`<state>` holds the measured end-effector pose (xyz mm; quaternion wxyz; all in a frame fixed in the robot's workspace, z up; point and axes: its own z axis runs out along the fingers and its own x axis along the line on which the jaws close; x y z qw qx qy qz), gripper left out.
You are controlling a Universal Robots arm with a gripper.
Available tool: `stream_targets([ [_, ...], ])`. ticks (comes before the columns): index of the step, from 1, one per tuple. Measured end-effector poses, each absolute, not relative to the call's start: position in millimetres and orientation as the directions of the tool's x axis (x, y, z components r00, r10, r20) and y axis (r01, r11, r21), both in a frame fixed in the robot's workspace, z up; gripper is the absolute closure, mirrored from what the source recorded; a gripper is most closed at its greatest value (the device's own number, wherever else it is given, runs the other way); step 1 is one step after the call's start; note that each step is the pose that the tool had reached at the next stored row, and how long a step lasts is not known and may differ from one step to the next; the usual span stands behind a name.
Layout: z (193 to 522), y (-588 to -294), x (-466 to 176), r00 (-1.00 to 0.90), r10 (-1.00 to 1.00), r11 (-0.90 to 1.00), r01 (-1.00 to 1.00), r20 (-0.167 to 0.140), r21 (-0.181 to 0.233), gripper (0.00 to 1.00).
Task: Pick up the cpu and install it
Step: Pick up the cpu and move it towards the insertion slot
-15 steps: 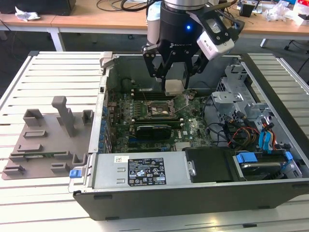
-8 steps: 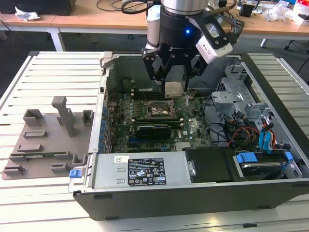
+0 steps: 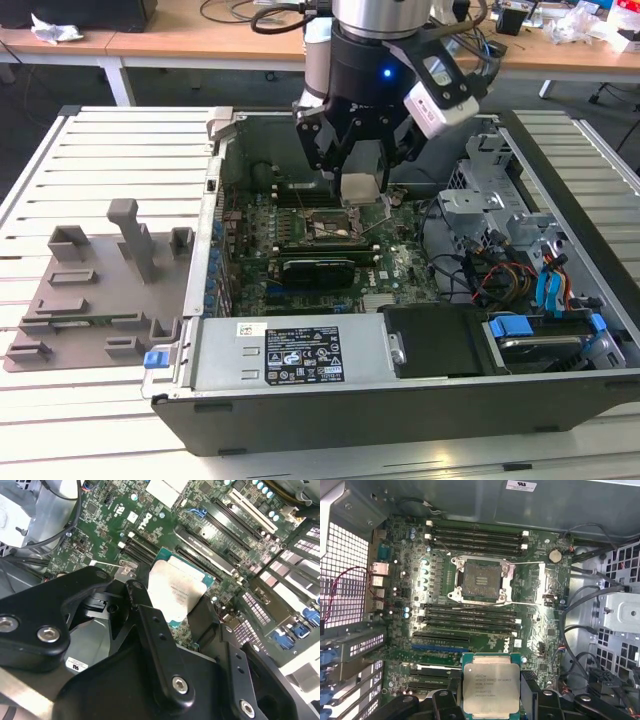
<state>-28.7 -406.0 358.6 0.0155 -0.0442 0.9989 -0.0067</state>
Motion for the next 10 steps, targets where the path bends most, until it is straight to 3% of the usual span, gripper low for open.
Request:
stream_targets([
  [10, 352.4, -406.0, -28.6, -0.996, -0.089, 0.996, -0.088, -0.030, -0.015, 0.45],
])
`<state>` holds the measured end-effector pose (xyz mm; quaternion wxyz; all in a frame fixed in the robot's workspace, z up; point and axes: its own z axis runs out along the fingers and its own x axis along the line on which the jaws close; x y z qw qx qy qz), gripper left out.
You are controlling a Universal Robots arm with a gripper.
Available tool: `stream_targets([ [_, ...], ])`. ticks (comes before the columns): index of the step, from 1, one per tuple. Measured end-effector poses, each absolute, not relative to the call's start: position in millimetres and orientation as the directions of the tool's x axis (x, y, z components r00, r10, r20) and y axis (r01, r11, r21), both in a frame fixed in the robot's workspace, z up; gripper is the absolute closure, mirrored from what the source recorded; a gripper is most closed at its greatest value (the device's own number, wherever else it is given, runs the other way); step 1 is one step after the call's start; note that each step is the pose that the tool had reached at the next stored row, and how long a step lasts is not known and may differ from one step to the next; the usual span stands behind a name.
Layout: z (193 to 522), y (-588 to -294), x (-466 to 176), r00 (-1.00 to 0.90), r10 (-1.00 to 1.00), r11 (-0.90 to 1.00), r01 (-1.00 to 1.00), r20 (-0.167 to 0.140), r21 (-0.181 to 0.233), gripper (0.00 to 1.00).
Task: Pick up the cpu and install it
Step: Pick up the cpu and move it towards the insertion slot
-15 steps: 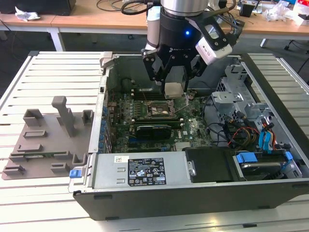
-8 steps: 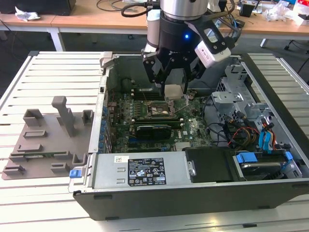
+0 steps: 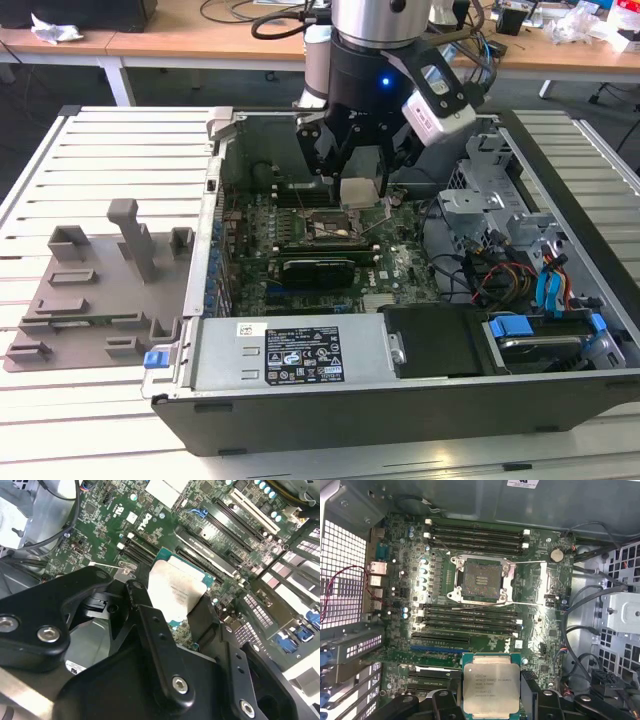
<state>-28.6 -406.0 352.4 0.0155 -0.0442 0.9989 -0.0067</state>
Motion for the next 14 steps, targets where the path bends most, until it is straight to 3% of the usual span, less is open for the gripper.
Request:
stream_targets([
  [14, 339, -402, -29, -0.996, -0.089, 0.996, -0.088, -0.030, -0.017, 0.45],
])
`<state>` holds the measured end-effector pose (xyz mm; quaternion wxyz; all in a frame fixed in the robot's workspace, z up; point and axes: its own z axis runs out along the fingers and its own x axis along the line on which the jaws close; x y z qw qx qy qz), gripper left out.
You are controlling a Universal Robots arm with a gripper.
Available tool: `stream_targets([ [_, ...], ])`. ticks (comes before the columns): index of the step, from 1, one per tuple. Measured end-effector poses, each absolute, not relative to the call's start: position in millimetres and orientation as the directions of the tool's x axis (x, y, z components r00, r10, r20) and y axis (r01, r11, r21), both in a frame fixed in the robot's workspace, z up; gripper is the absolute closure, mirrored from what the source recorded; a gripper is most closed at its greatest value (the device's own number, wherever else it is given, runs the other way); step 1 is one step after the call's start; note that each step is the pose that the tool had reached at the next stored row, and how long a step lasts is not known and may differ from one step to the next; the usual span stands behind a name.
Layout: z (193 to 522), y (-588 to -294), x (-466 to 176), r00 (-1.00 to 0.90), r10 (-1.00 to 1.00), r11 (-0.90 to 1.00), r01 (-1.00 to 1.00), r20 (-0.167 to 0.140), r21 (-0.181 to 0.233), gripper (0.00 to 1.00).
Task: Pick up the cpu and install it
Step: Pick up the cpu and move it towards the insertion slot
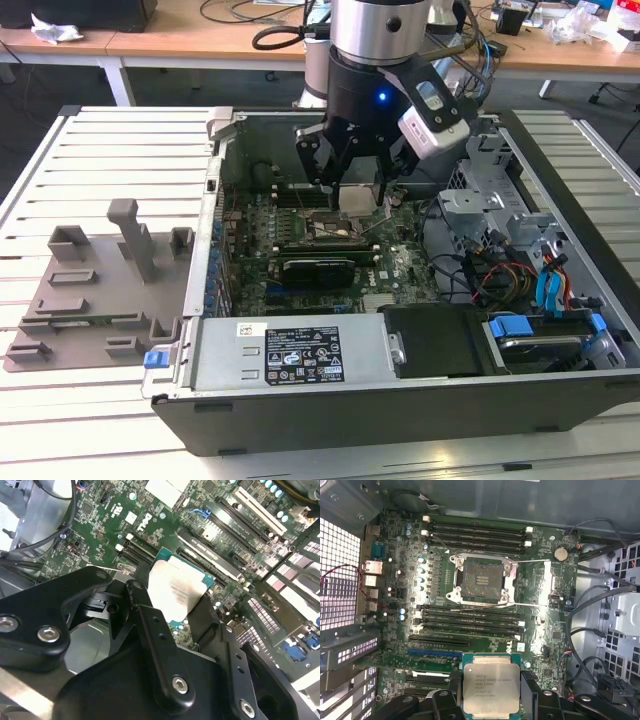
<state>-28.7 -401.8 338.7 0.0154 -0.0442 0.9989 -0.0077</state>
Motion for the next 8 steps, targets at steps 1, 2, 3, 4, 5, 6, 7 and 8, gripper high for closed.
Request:
stream_targets([
  [1, 338, -397, -29, -0.996, -0.089, 0.996, -0.088, -0.030, -0.018, 0.45],
  [2, 337, -391, -29, -0.996, -0.089, 0.996, -0.088, -0.030, -0.020, 0.45],
  [3, 337, -386, -29, -0.996, -0.089, 0.996, -0.088, -0.030, -0.022, 0.45],
  [4, 336, -382, -29, -0.996, -0.089, 0.996, -0.088, -0.030, -0.022, 0.45],
  [5, 335, -380, -29, -0.996, -0.089, 0.996, -0.088, -0.030, -0.022, 0.45],
  [6, 333, -378, -29, -0.996, -0.089, 0.996, -0.088, -0.030, -0.022, 0.45],
  [7, 333, -376, -29, -0.996, -0.089, 0.996, -0.088, -0.030, -0.022, 0.45],
  [8, 332, -375, -29, -0.996, -0.089, 0.996, -0.088, -0.030, -0.022, 0.45],
])
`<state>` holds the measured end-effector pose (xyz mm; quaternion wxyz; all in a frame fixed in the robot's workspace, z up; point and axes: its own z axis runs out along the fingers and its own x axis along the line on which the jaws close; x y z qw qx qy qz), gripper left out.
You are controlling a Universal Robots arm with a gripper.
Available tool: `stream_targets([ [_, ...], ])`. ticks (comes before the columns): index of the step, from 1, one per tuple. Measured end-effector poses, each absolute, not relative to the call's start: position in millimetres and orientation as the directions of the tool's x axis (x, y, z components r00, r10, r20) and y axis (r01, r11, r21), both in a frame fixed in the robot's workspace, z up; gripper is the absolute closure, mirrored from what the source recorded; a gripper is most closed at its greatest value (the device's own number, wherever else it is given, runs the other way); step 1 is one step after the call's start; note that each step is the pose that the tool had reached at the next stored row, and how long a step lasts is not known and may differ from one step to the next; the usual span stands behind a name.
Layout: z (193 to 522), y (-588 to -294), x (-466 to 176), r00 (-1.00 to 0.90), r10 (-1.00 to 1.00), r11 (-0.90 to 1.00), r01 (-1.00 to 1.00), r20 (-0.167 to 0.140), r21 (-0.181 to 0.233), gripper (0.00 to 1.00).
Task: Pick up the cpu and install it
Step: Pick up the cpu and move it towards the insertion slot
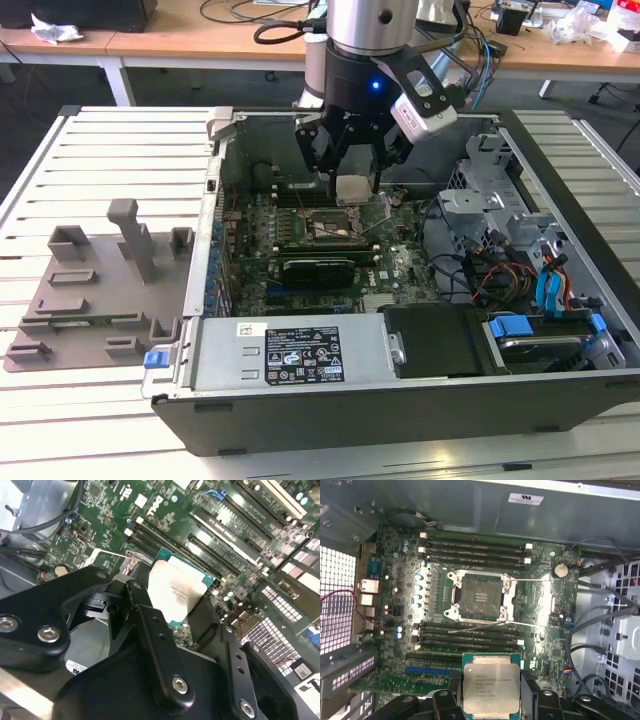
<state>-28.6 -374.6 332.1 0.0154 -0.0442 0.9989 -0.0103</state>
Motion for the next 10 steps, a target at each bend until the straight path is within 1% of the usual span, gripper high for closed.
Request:
stream_targets([
  [5, 325.3, -365.8, -28.5, -0.996, -0.089, 0.996, -0.088, -0.030, -0.022, 0.45],
  [10, 322.6, -364.6, -28.5, -0.996, -0.089, 0.996, -0.088, -0.030, -0.022, 0.45],
])
